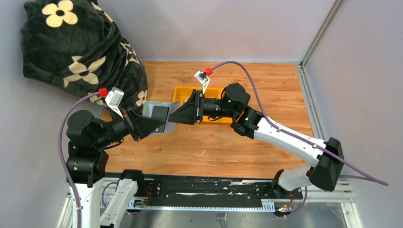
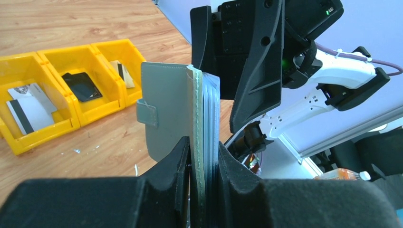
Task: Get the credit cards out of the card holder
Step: Remove the credit card from the card holder.
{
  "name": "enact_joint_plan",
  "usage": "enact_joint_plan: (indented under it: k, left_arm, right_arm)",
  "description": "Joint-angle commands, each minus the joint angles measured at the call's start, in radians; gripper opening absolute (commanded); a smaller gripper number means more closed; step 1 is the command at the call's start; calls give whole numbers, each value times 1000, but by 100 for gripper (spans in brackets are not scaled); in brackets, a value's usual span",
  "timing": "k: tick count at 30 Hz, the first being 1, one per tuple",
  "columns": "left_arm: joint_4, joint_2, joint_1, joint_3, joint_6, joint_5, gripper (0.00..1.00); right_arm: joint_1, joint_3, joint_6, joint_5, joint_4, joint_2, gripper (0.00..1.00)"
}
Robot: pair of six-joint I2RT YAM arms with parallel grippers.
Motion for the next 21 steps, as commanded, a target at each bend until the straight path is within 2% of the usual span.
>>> enact_joint_plan:
  k: [1, 9, 15, 21]
  left_arm:
    - [45, -4, -2, -14, -13, 51, 5]
    - [30, -6, -2, -30, 17, 45, 5]
    - [32, -9, -2, -24, 3, 56, 5]
    - [35, -20, -2, -22, 7, 60, 8]
  right_arm:
    - [12, 36, 49, -20, 85, 32, 48]
    - [10, 38, 65, -25, 112, 33, 43]
    - [11, 16, 97, -15, 152, 46, 44]
    - [17, 40, 89, 51, 112, 68, 45]
